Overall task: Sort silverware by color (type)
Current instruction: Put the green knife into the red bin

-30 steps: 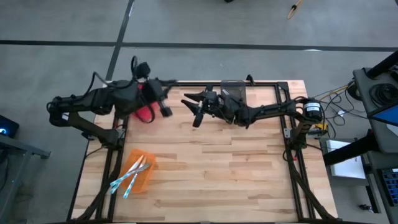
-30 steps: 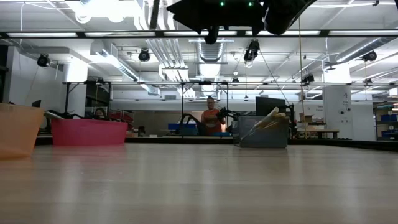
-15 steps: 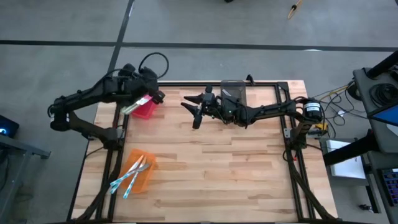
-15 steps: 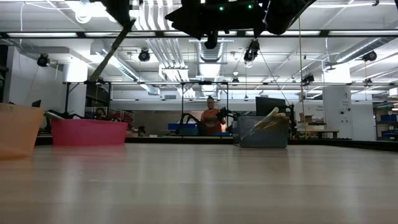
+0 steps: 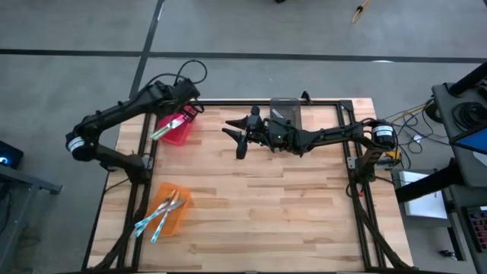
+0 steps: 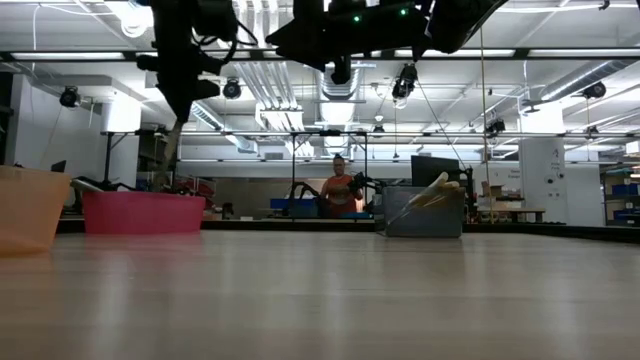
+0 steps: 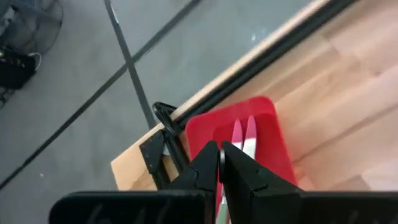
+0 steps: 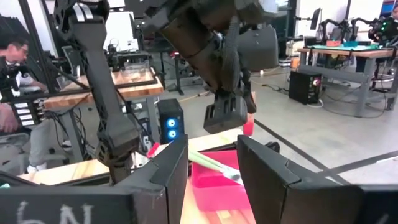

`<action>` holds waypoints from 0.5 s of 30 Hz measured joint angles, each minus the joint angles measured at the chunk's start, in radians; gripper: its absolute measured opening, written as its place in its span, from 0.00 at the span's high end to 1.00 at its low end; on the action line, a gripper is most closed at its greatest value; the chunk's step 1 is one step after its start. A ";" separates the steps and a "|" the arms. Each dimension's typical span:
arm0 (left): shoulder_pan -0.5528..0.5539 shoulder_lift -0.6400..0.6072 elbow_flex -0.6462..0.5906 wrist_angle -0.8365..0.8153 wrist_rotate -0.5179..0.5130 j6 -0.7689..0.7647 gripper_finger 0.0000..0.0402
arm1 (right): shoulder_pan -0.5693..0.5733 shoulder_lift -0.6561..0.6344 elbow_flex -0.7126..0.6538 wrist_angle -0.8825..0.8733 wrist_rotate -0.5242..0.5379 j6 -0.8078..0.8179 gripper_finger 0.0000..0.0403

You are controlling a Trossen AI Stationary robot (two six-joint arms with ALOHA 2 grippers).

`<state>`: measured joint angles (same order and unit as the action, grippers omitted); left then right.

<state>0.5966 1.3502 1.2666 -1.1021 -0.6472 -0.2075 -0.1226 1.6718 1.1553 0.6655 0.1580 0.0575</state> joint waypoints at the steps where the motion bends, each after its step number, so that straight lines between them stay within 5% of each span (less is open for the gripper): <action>1: 0.002 0.012 0.010 -0.011 0.007 0.015 1.00 | 0.000 0.000 0.000 -0.003 0.000 -0.003 0.68; 15: 0.000 0.213 0.234 -0.404 -0.003 -0.003 1.00 | 0.000 0.000 0.000 -0.068 0.000 -0.006 0.68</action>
<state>0.5968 1.5633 1.5007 -1.5061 -0.6502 -0.2101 -0.1226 1.6718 1.1553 0.5976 0.1581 0.0516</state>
